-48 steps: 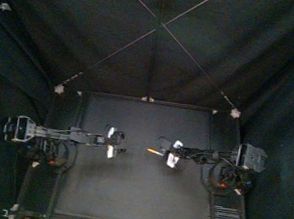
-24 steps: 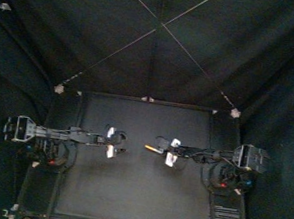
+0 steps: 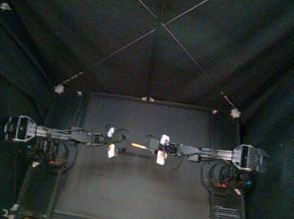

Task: Uncap the pen

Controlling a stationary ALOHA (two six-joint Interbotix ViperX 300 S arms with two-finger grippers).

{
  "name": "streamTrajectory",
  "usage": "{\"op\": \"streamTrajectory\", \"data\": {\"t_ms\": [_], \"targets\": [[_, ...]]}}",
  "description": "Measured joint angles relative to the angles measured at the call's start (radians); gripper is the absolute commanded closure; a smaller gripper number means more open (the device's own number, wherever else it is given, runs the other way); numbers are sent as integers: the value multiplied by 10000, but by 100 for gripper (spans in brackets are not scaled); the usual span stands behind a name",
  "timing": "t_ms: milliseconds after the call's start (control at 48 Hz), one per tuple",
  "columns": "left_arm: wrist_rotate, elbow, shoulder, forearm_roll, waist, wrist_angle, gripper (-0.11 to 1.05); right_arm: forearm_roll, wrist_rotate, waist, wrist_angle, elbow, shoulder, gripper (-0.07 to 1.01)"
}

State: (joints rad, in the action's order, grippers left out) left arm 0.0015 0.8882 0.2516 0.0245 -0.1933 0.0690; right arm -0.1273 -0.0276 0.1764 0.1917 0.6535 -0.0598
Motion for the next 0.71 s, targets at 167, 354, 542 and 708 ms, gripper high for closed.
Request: {"op": "streamTrajectory", "data": {"t_ms": [167,354,542,708], "targets": [[0,-215,-414,-31,0,-15,6,-46,107,-169,0,-337,230,52],[0,-506,-920,-31,0,-77,6,-199,0,-383,0,-568,383,52],[15,-690,-1135,-31,31,-337,8,-291,31,-414,0,-644,430,52],[0,-706,-1120,-46,31,-353,23,-307,-15,-399,0,-660,445,52]]}}
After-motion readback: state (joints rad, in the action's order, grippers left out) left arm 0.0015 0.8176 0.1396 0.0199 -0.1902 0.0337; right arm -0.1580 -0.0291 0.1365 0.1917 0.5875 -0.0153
